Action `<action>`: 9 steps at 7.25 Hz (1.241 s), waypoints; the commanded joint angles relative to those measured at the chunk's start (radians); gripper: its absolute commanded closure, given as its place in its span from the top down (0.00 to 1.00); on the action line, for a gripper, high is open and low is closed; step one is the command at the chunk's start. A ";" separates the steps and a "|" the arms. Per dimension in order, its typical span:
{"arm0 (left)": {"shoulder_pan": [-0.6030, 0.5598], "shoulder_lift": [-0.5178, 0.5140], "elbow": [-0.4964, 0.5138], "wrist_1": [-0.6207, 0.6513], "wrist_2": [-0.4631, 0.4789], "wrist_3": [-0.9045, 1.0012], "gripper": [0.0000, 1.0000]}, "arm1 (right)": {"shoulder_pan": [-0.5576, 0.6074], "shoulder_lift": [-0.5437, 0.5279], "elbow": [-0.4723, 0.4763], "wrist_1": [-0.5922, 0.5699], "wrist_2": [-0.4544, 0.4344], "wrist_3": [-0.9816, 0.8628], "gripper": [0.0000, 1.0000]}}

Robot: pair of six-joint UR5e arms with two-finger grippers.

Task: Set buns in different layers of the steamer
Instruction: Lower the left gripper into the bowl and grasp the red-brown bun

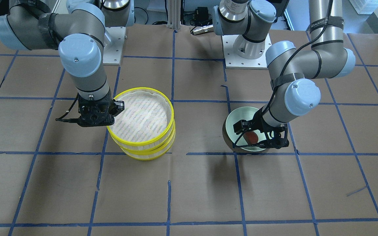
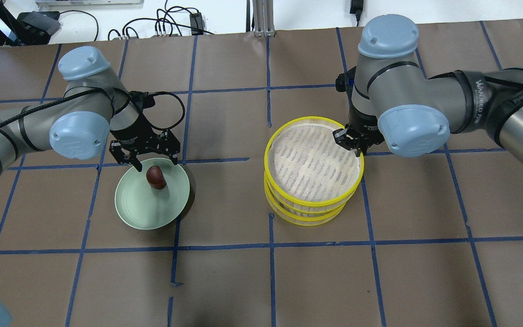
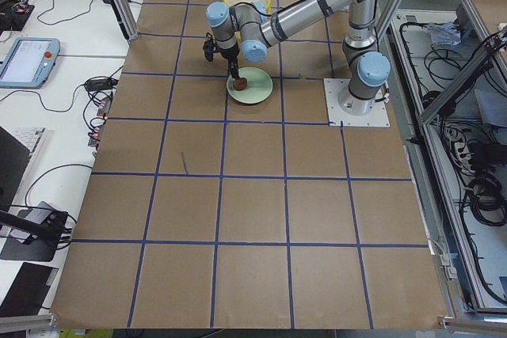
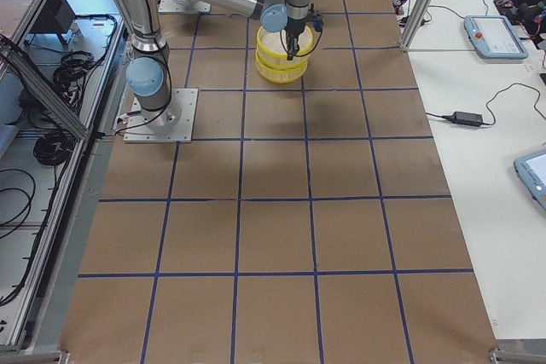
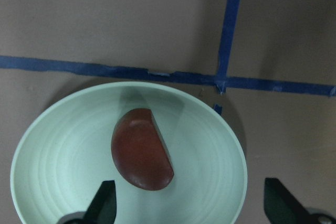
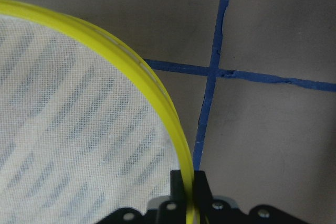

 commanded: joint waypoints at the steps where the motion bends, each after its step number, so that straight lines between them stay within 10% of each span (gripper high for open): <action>1: 0.000 -0.030 0.010 0.017 0.069 0.009 1.00 | 0.001 0.013 0.003 -0.010 -0.001 0.002 0.08; 6: 0.000 -0.028 -0.034 0.006 0.063 0.003 0.98 | 0.017 0.015 0.010 -0.009 -0.003 0.006 0.08; 9: 0.000 -0.022 -0.053 0.009 0.069 0.000 0.40 | 0.017 0.018 0.013 -0.010 -0.004 0.003 0.08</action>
